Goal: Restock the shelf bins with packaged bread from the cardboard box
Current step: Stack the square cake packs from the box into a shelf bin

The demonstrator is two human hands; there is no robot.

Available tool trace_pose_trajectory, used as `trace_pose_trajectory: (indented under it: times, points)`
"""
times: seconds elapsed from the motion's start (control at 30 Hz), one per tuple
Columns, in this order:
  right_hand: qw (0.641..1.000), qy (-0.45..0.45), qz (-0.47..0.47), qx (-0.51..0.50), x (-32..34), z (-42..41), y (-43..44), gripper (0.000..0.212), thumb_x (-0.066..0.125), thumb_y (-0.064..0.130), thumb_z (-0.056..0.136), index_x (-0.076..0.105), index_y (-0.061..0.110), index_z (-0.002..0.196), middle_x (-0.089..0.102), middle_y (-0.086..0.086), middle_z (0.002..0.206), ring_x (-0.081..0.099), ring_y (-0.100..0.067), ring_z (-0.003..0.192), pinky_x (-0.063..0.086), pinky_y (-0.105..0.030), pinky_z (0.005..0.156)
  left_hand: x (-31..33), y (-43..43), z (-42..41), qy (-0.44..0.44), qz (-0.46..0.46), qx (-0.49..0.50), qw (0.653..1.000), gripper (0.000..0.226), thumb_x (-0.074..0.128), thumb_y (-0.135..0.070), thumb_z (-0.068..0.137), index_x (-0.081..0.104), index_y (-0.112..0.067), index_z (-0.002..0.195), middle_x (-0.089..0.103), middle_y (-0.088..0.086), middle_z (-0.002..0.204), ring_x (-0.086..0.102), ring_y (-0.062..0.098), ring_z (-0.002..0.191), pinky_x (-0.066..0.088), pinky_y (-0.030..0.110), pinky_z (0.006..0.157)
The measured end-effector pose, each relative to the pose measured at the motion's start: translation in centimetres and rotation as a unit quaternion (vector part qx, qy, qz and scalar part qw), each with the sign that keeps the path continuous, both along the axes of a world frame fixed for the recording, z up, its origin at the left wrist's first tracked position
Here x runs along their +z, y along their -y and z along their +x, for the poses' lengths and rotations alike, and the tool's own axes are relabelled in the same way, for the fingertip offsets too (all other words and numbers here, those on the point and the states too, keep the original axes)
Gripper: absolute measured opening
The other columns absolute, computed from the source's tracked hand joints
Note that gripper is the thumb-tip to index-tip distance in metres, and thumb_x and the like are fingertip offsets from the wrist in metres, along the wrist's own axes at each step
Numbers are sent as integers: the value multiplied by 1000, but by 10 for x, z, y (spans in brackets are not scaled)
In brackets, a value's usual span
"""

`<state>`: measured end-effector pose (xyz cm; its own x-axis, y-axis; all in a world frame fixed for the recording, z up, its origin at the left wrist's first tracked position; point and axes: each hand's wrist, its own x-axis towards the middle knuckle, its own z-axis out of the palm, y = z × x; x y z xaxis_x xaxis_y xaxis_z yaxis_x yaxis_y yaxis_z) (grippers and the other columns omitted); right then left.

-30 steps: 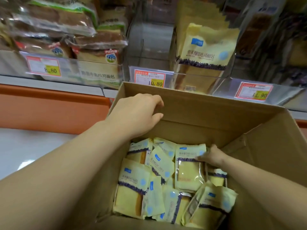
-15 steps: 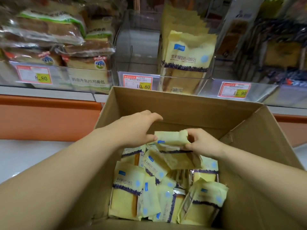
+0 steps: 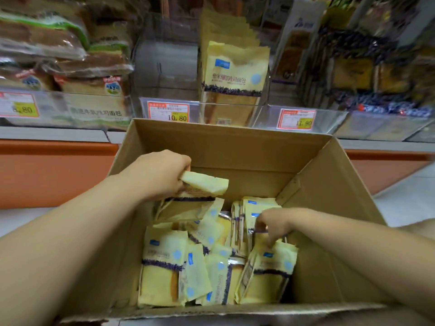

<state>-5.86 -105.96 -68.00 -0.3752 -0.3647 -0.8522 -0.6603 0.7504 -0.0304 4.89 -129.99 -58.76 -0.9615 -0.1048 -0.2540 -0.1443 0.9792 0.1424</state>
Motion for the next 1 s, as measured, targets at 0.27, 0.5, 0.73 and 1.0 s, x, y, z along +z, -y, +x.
trace_pose_trajectory:
  times: [0.27,0.5,0.73,1.0]
  points:
    - [994,-49,-27,92,-3,11,0,22,46,8,90,41,18,71,49,-4,82,45,-22,74,35,-29,58,-2,4,-6,-43,22,15,999,21,68,-31,84,51,-27,97,61,-8,91,59,15,83,53,33,70]
    - [933,-173,-270,165,93,29,17,15,45,21,96,53,23,108,58,-4,99,53,-22,91,45,-37,81,9,-2,-6,-104,79,12,991,35,76,-36,77,42,-30,82,53,-12,77,53,11,75,36,26,55]
    - [821,-316,-444,170,166,41,53,8,64,21,86,65,20,94,50,-5,133,43,-24,126,40,-40,102,45,-7,5,-209,232,19,950,31,77,-27,76,47,-31,70,53,-15,74,48,-1,69,35,14,58]
    - [789,-295,-523,128,206,41,82,8,63,17,88,69,15,94,59,8,90,53,-8,83,47,-28,79,82,11,27,-285,363,48,886,12,70,-25,83,60,-27,76,66,-8,74,62,5,72,47,17,67]
